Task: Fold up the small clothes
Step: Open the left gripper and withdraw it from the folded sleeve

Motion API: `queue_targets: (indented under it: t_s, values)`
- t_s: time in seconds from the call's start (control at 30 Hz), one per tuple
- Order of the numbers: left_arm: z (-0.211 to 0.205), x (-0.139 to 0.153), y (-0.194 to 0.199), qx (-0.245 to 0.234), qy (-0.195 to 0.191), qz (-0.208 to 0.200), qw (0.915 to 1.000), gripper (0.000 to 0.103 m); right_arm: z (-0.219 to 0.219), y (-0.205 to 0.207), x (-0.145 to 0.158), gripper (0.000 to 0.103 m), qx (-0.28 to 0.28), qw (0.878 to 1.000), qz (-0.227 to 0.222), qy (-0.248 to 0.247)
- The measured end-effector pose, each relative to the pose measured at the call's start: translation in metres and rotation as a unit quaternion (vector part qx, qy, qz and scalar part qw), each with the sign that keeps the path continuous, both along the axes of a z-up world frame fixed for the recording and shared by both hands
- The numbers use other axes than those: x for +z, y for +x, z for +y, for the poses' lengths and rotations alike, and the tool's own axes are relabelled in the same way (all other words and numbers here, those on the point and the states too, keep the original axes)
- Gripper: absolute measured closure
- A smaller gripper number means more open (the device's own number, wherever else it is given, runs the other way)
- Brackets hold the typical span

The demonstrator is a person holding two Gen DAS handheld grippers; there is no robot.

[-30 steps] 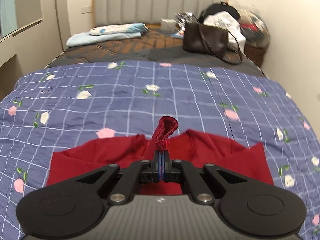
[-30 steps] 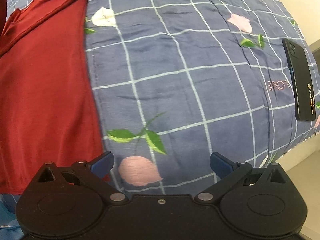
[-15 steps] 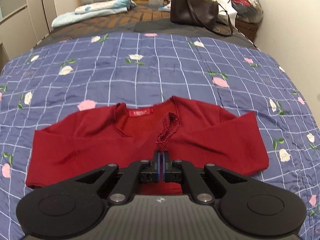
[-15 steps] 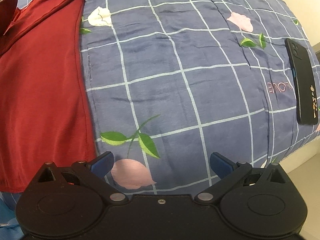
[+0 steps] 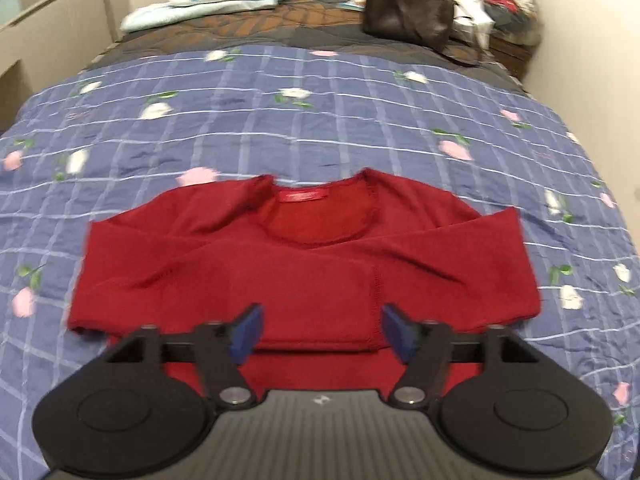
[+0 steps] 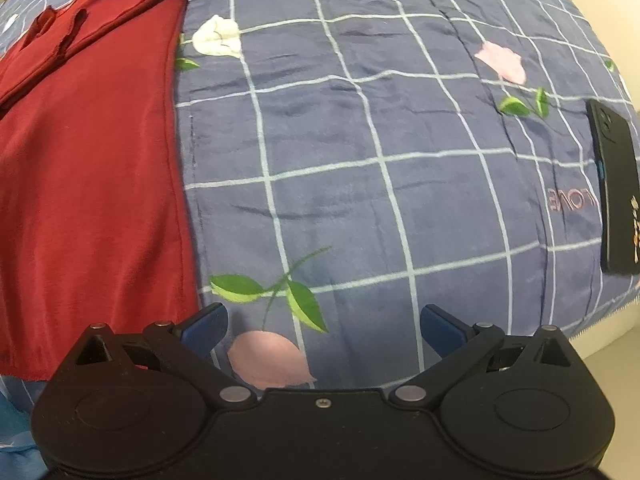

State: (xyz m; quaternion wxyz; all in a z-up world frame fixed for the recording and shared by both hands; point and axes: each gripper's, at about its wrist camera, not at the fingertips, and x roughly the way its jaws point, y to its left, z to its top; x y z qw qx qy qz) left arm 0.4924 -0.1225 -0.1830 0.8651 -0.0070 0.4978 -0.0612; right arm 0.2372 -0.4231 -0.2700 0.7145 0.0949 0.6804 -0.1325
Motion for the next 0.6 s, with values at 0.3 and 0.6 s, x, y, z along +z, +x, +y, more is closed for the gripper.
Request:
queue_targets:
  t_s: [0.3,0.6]
  values:
    - [0.075,-0.033,-0.042,0.140,0.062,0.085,0.9844,0.004,0.015,0.033,0.008,0.001,0.052,0.998,-0.002,0.031]
    - [0.152,-0.031,-0.121,0.237,0.100,0.151,0.9545,0.001,0.048,0.070,0.009,0.001,0.093,0.993,-0.018,0.065]
